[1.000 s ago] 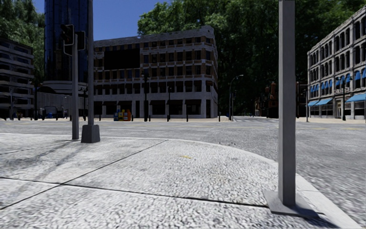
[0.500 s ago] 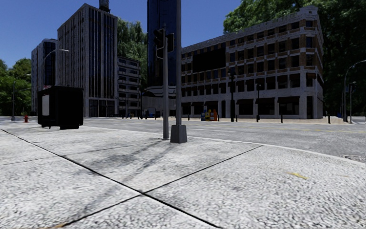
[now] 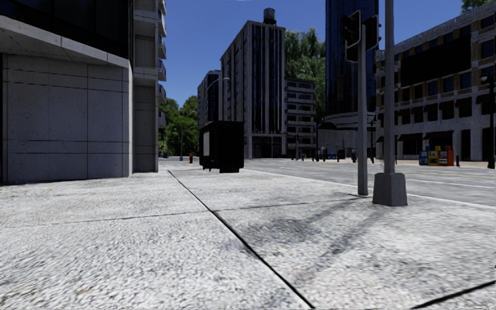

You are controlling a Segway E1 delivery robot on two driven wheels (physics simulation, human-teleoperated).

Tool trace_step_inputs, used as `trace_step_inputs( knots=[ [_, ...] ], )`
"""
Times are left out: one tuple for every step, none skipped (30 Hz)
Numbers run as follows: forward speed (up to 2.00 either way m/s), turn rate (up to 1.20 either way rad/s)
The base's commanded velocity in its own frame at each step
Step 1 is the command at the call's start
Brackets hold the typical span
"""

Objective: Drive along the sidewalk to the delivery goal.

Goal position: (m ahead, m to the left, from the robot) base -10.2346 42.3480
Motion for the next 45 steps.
trace_step_inputs(
  knots=[
    [1.46,1.06],
    [1.46,1.07],
    [1.46,1.07],
    [1.46,1.08],
    [1.47,1.08],
    [1.47,1.08],
    [1.48,1.08],
    [1.48,1.08],
    [1.49,1.09],
    [1.49,1.09],
    [1.51,1.09],
    [1.52,1.09],
    [1.53,1.09],
    [1.53,1.09],
    [1.53,1.09],
    [1.53,1.09],
    [1.53,1.09],
    [1.53,1.09],
    [1.53,1.09],
    [1.53,1.09],
    [1.54,1.09],
    [1.54,1.09],
    [1.55,1.09],
    [1.56,1.09],
    [1.56,1.09],
    [1.56,1.09],
    [1.56,1.09],
    [1.58,1.09],
    [1.58,1.09],
    [1.58,1.09],
    [1.60,1.09],
    [1.62,1.09],
    [1.63,1.09],
    [1.63,1.09],
    [1.64,1.09],
    [1.66,1.09],
    [1.69,1.09],
    [1.69,1.09],
    [1.70,1.09],
    [1.72,1.09],
    [1.75,1.09],
    [1.75,1.09],
    [1.81,1.09],
    [2.00,1.05],
    [2.00,1.05]
  ],
)
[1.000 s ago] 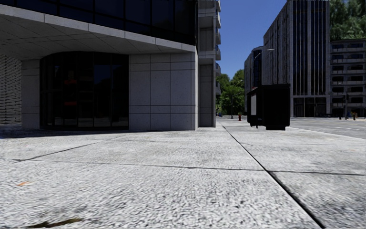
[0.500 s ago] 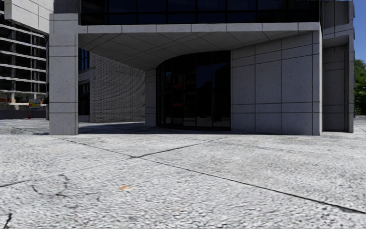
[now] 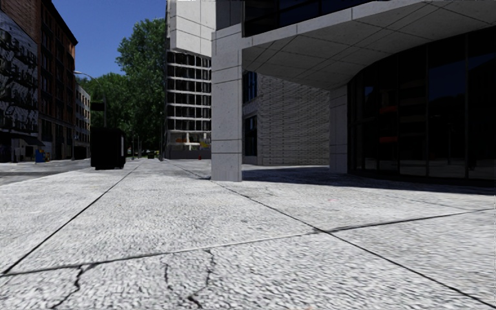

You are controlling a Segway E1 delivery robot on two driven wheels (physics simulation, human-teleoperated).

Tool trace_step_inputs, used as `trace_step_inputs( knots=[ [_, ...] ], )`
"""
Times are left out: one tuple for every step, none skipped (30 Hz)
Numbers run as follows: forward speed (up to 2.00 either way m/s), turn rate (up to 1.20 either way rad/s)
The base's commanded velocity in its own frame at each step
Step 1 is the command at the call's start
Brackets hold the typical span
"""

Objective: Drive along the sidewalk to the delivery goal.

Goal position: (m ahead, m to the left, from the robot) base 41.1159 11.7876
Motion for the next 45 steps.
trace_step_inputs(
  knots=[
    [2.00,0.99],
    [2.00,0.90],
    [2.00,0.81],
    [2.00,0.81],
    [2.00,0.72],
    [2.00,0.61],
    [2.00,0.00],
    [2.00,0.00],
    [2.00,0.00],
    [2.00,0.00],
    [2.00,0.00],
    [2.00,0.00],
    [2.00,0.00],
    [2.00,0.00],
    [2.00,0.00],
    [2.00,0.00],
    [2.00,0.00],
    [2.00,0.00],
    [2.00,0.00],
    [2.00,0.00],
    [2.00,0.00],
    [2.00,0.00],
    [2.00,0.00],
    [2.00,0.00],
    [2.00,0.00],
    [2.00,0.00],
    [2.00,0.00],
    [2.00,0.00],
    [2.00,0.00],
    [2.00,0.00],
    [2.00,0.00],
    [2.00,0.00],
    [2.00,0.00],
    [2.00,0.00],
    [2.00,0.00],
    [2.00,0.00],
    [2.00,0.00],
    [2.00,0.00],
    [2.00,0.00],
    [2.00,0.00],
    [2.00,0.00],
    [2.00,0.00],
    [2.00,0.00],
    [2.00,0.00],
    [2.00,0.00]
  ],
)
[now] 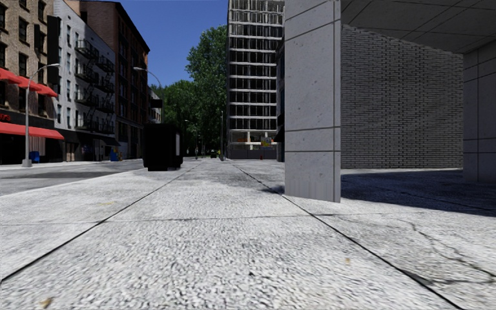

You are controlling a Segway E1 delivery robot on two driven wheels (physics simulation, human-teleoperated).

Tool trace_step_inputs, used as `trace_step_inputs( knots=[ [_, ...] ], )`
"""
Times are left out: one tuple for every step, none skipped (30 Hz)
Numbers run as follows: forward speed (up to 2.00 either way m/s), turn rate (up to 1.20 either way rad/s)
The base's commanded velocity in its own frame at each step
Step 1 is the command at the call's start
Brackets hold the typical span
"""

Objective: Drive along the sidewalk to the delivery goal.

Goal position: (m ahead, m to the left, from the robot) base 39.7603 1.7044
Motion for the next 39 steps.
trace_step_inputs(
  knots=[
    [2.00,0.00],
    [2.00,0.00],
    [2.00,0.00],
    [2.00,0.00],
    [2.00,0.00],
    [2.00,0.00],
    [2.00,0.00],
    [2.00,0.00],
    [2.00,0.00],
    [2.00,0.00],
    [2.00,0.00],
    [2.00,0.00],
    [2.00,0.00],
    [2.00,0.00],
    [2.00,0.00],
    [2.00,0.00],
    [2.00,0.00],
    [2.00,0.00],
    [2.00,0.00],
    [2.00,0.00],
    [2.00,0.00],
    [2.00,0.00],
    [2.00,0.00],
    [2.00,0.00],
    [2.00,0.00],
    [2.00,0.00],
    [2.00,0.00],
    [2.00,0.00],
    [2.00,0.00],
    [2.00,0.00],
    [2.00,0.00],
    [2.00,0.00],
    [2.00,0.00],
    [2.00,0.00],
    [2.00,0.00],
    [2.00,0.00],
    [2.00,0.00],
    [2.00,0.00],
    [2.00,0.00]
  ],
)
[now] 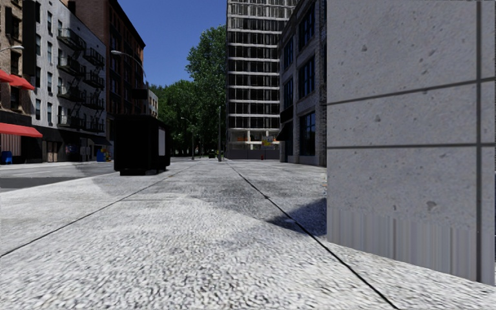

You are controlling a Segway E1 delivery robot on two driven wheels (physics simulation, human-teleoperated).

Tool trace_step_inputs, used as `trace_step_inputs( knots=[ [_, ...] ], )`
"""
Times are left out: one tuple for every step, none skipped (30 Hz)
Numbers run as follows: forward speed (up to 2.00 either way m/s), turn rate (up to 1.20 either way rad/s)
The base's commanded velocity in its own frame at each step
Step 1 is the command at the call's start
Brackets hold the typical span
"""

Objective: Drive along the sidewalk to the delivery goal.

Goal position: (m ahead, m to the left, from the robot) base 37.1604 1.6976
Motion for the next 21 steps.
trace_step_inputs(
  knots=[
    [2.00,0.00],
    [2.00,0.00],
    [2.00,0.00],
    [2.00,0.00],
    [2.00,0.00],
    [2.00,0.00],
    [2.00,0.00],
    [2.00,0.00],
    [2.00,0.36],
    [2.00,0.36],
    [2.00,0.57],
    [2.00,0.74],
    [2.00,0.78],
    [2.00,0.78],
    [2.00,0.79],
    [2.00,0.79],
    [2.00,0.79],
    [2.00,0.79],
    [2.00,0.76],
    [2.00,0.63],
    [2.00,0.00]
  ],
)
